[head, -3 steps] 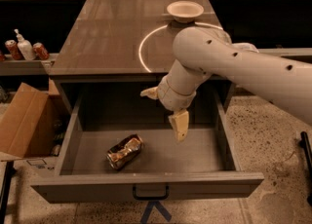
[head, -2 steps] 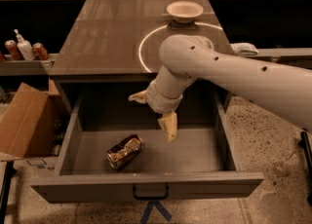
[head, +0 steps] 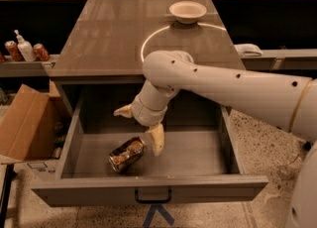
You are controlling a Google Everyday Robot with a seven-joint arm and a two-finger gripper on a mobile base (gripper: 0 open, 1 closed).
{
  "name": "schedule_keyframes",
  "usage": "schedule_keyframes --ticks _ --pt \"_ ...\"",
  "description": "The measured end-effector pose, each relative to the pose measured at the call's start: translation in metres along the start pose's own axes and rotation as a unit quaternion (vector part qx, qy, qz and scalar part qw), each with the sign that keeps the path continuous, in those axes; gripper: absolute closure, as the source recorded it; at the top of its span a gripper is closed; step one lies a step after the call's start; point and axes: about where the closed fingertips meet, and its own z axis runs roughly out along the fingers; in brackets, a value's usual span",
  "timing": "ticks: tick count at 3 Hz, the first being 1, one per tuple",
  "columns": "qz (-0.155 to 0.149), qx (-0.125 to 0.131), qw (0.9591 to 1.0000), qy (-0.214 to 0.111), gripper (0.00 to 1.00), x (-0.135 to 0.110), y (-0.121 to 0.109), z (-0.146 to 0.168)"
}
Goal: Pick orange can from top drawer and place on counter
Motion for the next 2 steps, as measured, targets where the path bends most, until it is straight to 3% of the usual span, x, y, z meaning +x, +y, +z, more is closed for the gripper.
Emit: schedule_keyframes --ticks 2 --pt "-0.024 -0.016 0.9993 -0.025 0.00 -0.021 -0.005 0.052"
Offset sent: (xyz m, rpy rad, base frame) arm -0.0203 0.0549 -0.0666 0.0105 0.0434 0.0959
